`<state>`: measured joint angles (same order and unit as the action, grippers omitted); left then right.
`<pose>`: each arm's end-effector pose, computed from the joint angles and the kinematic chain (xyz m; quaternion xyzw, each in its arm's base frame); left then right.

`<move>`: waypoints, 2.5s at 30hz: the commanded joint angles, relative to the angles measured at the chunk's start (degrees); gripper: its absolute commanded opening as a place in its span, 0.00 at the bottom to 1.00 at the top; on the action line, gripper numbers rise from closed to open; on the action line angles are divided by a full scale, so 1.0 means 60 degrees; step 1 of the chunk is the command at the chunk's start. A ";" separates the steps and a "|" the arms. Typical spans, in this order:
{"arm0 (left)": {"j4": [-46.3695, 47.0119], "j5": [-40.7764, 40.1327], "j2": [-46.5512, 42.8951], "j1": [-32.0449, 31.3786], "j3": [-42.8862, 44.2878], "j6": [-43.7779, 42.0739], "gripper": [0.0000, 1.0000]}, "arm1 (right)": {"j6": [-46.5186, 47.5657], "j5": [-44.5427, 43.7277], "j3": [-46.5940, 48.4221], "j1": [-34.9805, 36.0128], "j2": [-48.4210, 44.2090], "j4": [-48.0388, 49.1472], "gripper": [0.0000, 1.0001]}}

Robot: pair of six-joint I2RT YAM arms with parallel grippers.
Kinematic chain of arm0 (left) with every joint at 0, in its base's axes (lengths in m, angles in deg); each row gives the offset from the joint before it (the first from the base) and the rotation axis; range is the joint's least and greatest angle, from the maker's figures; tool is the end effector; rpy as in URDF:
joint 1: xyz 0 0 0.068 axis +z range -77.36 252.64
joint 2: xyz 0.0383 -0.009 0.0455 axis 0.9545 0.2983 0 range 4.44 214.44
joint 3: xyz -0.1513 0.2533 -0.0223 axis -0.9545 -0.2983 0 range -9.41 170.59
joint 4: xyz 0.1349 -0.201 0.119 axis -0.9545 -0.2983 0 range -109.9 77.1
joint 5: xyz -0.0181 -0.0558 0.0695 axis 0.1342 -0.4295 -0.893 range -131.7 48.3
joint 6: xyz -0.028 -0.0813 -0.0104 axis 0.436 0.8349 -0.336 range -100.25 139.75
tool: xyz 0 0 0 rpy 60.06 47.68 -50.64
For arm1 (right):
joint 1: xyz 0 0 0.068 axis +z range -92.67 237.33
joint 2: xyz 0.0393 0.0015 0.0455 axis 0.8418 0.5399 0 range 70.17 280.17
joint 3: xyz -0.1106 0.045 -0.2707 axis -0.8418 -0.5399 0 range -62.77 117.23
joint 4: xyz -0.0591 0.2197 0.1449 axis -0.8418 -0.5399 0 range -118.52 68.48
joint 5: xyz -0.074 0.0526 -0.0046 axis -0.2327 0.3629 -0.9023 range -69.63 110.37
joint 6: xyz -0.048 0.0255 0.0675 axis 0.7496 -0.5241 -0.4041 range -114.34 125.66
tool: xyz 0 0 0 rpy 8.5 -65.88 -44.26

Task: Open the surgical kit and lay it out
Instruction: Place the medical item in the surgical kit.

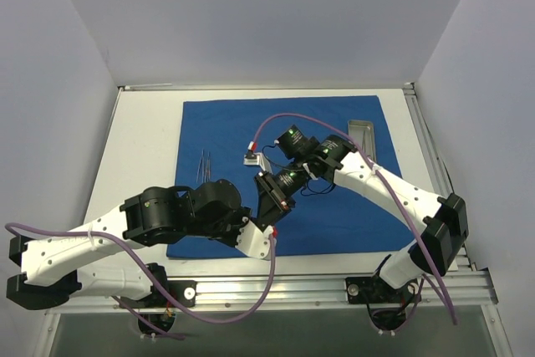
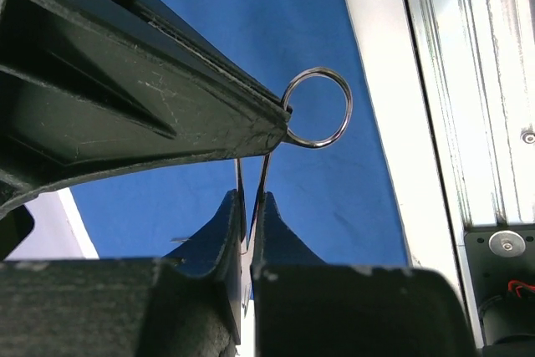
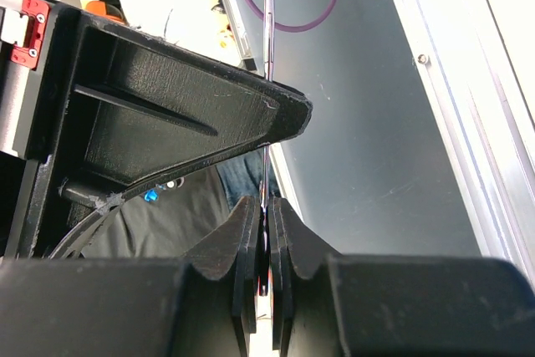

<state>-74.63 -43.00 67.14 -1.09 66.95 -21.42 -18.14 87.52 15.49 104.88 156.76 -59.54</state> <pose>0.0635 -0.2119 0.3754 0.7849 0.5058 -0.0901 0.3464 0.1734 0.2943 0.3483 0.3604 -0.7145 -0.5977 0.0478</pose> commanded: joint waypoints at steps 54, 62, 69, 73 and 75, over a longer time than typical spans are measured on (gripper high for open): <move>0.1632 -0.2376 0.8650 0.7367 0.3445 1.1827 0.02 | 0.0830 -0.7296 0.1854 -0.6372 0.0247 -0.1104 1.00; 0.1648 -0.2347 0.9501 0.7923 0.3914 1.1842 0.02 | 0.0918 -0.7325 0.1869 -0.6387 0.0305 -0.1163 1.00; 0.1778 -0.1981 1.0058 0.8231 0.4149 1.1959 0.02 | 0.0874 -0.7413 0.1913 -0.6387 0.0320 -0.1134 1.00; 0.1749 -0.1981 1.0292 0.8246 0.4354 1.1783 0.02 | 0.0816 -0.7428 0.1884 -0.6387 0.0320 -0.1134 1.00; 0.1764 -0.2068 1.0380 0.8246 0.4354 1.1710 0.02 | 0.0830 -0.7443 0.1869 -0.6387 0.0320 -0.1134 1.00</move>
<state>-65.30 -55.59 128.86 48.26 90.32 49.18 -13.57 43.70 24.69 66.73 158.70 -65.10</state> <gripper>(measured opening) 0.068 0.995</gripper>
